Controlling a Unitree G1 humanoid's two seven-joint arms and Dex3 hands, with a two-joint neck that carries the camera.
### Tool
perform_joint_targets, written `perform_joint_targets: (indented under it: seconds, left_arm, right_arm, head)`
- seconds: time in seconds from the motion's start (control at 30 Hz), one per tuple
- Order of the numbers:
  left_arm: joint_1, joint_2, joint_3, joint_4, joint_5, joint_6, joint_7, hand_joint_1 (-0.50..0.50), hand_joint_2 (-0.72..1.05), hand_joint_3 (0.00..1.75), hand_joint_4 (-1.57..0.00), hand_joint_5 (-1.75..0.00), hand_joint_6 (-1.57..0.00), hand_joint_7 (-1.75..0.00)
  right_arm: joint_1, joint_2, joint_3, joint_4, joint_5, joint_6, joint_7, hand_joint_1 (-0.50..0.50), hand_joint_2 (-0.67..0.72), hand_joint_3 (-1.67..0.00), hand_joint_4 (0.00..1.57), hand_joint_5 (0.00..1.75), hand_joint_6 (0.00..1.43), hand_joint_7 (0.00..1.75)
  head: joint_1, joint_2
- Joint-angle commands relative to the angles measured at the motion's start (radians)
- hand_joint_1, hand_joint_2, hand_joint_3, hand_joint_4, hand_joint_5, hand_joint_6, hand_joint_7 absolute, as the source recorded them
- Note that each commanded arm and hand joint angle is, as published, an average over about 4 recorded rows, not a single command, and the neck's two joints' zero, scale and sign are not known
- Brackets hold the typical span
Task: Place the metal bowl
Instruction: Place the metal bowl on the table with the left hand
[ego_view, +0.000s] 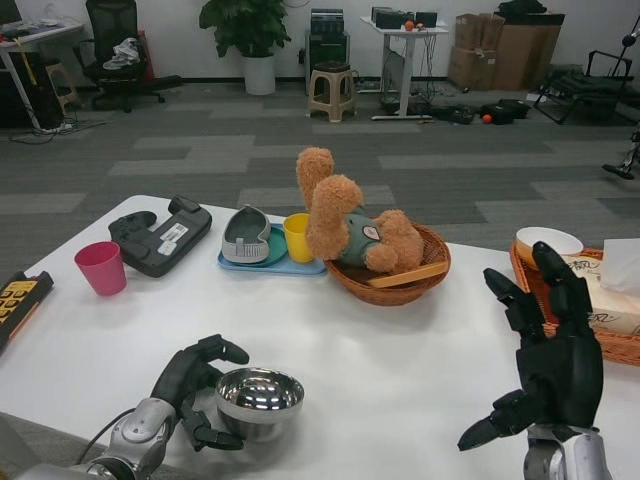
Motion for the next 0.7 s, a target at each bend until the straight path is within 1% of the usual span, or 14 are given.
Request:
perform_joint_targets:
  seconds: [0.03, 0.07, 0.1, 0.17, 0.2, 0.27, 0.37, 0.5, 0.63, 0.7]
  left_arm:
    - [0.024, 0.002, 0.002, 0.013, -0.01, 0.006, -0.015, -0.5, 0.83, 0.79, -0.06, -1.75, -0.13, -1.08]
    - [0.024, 0.002, 0.002, 0.013, -0.01, 0.006, -0.02, -0.5, 0.8, 0.79, -0.04, -1.75, -0.07, -0.98]
    - [0.024, 0.002, 0.003, 0.013, -0.01, 0.007, -0.025, -0.5, 0.76, 0.79, -0.02, -1.75, 0.0, -0.82]
    - [0.023, 0.002, 0.005, 0.013, -0.01, 0.007, -0.038, -0.5, 0.72, 0.79, 0.0, -1.75, 0.0, -0.59]
    - [0.023, 0.002, 0.007, 0.013, -0.01, 0.007, -0.044, -0.5, 0.69, 0.79, 0.0, -1.75, 0.0, -0.51]
    - [0.023, 0.002, 0.01, 0.013, -0.011, 0.007, -0.055, -0.5, 0.69, 0.79, 0.0, -1.75, 0.0, -0.44]
    - [0.023, 0.0, 0.02, 0.013, -0.026, 0.009, -0.076, -0.5, 0.69, 0.79, 0.0, -1.75, 0.0, -0.42]
    - [0.024, -0.002, 0.024, 0.014, -0.077, 0.01, -0.098, -0.5, 0.69, 0.79, 0.0, -1.75, 0.0, -0.42]
    - [0.031, -0.002, 0.047, 0.014, -0.103, 0.004, -0.117, -0.5, 0.69, 0.79, 0.0, -1.75, 0.0, -0.42]
    - [0.035, -0.002, 0.049, 0.013, -0.115, -0.005, -0.121, -0.5, 0.69, 0.79, 0.0, -1.64, 0.0, -0.42]
  right_arm:
    - [-0.013, 0.003, -0.001, 0.002, 0.005, -0.011, 0.0, 0.17, 0.66, -0.16, 0.46, 0.58, 0.0, 0.56]
    - [-0.013, 0.004, -0.001, 0.003, 0.005, -0.011, 0.0, 0.17, 0.66, -0.16, 0.46, 0.58, 0.0, 0.56]
    - [-0.013, 0.004, -0.001, 0.003, 0.005, -0.011, 0.0, 0.17, 0.66, -0.16, 0.46, 0.58, 0.0, 0.56]
    - [-0.013, 0.005, 0.0, 0.003, 0.005, -0.011, 0.0, 0.17, 0.66, -0.16, 0.46, 0.58, 0.0, 0.56]
    - [-0.013, 0.004, 0.0, 0.003, 0.005, -0.011, 0.0, 0.17, 0.66, -0.16, 0.46, 0.58, 0.0, 0.56]
    - [-0.013, 0.004, 0.0, 0.003, 0.005, -0.011, 0.0, 0.17, 0.66, -0.16, 0.46, 0.58, 0.0, 0.56]
    - [-0.013, 0.004, 0.002, 0.0, 0.005, -0.011, 0.0, 0.17, 0.66, -0.16, 0.46, 0.58, 0.0, 0.56]
    - [-0.013, 0.004, 0.004, -0.002, 0.005, -0.011, 0.0, 0.17, 0.66, -0.16, 0.46, 0.58, 0.0, 0.56]
    - [-0.012, 0.004, 0.005, -0.007, 0.005, -0.012, 0.001, 0.17, 0.66, -0.16, 0.46, 0.58, 0.0, 0.56]
    - [-0.012, 0.004, 0.005, -0.008, 0.005, -0.012, 0.001, 0.17, 0.66, -0.16, 0.46, 0.58, 0.0, 0.56]
  head:
    - [0.003, 0.001]
    - [0.004, 0.001]
    - [0.006, 0.001]
    - [0.006, -0.002]
    - [0.007, -0.003]
    - [0.008, -0.004]
    - [0.011, -0.003]
    - [0.017, -0.008]
    - [0.022, -0.01]
    - [0.026, -0.01]
